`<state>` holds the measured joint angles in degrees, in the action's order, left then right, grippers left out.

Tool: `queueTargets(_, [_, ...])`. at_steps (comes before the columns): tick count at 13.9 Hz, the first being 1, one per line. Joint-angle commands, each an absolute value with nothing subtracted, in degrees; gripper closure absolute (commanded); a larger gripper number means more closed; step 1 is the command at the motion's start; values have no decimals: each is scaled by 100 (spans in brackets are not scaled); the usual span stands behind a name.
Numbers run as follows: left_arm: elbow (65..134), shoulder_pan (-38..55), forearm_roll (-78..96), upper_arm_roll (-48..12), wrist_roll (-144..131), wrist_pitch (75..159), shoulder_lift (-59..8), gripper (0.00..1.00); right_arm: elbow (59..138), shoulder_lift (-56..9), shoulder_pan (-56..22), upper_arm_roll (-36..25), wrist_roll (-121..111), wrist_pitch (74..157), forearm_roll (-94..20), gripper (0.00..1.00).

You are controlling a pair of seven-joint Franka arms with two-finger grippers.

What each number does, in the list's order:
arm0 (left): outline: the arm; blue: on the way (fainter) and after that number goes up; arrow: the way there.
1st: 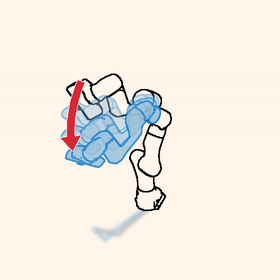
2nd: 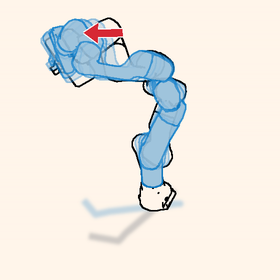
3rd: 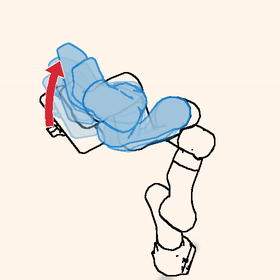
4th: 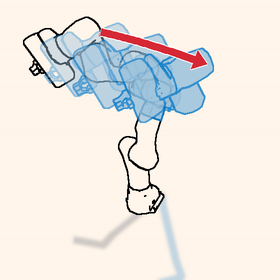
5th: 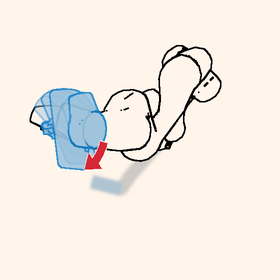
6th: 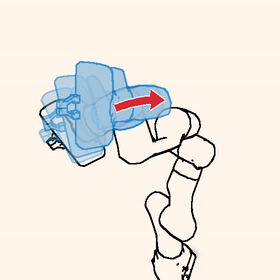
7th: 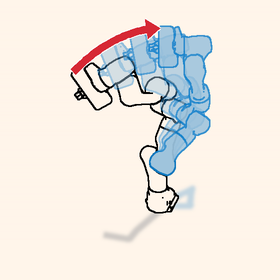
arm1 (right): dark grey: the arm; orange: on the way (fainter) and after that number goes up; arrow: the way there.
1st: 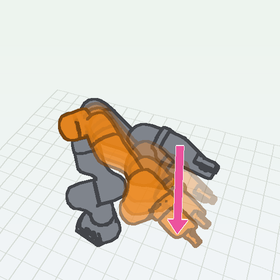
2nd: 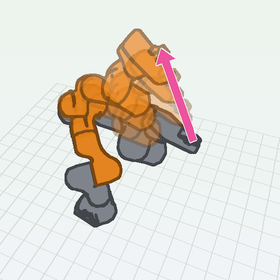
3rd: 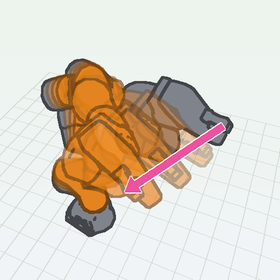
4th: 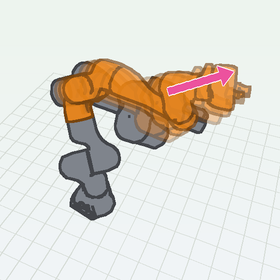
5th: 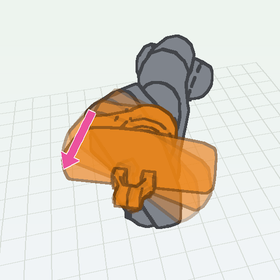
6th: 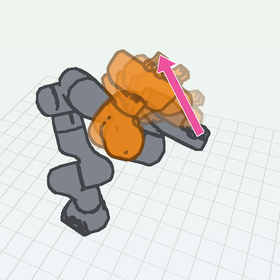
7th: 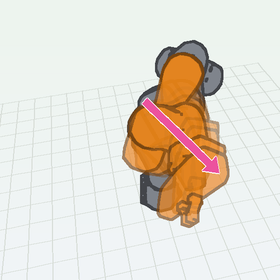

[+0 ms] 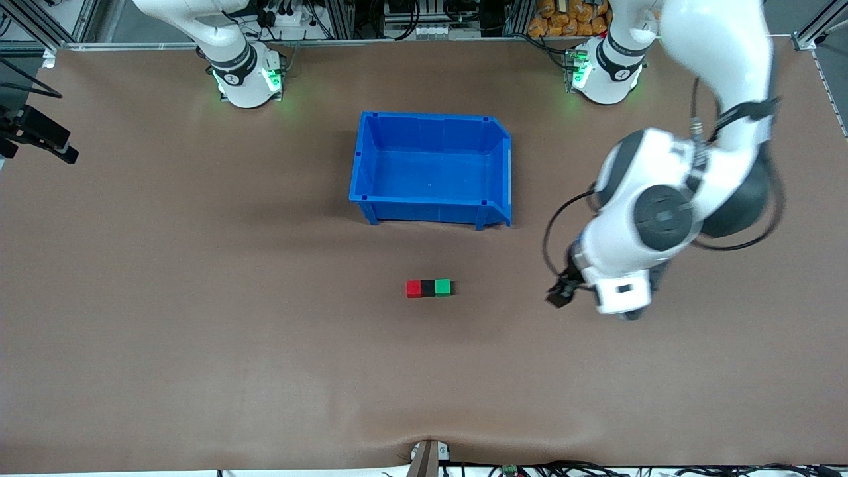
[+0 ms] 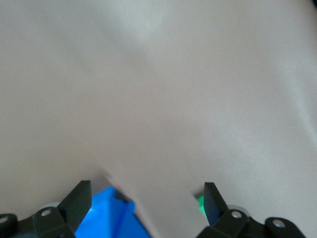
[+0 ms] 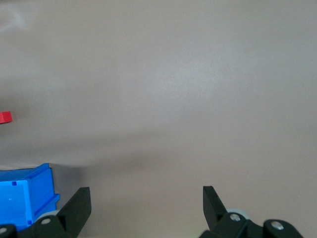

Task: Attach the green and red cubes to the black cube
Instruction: 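Open the left gripper and lift it away from the cubes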

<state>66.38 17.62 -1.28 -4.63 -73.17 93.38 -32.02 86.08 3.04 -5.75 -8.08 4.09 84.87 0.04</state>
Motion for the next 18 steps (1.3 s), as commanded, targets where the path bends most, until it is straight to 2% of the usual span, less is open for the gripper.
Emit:
queueTargets(1, [6820,1425,-237,-492,-6366,9097,-2857,0,8455,237,-598,-809,475,8438,123,0])
queueTargets(6, [6820,1055,-290,-501,-5074,9062,-2488,0,8306,237,-606,-809,483,8446,123,0])
queueTargets(13, [6890,388,-308,-501,-3026,8587,-1794,0,8139,237,-554,-809,492,8446,132,0])
queueTargets(16, [7415,230,-290,-457,-2427,8657,-1364,0,8139,246,-606,-809,492,8429,141,0])
queueTargets(18, [8457,27,-220,-457,-1884,9041,-585,0,8139,237,-606,-809,492,8429,132,0])
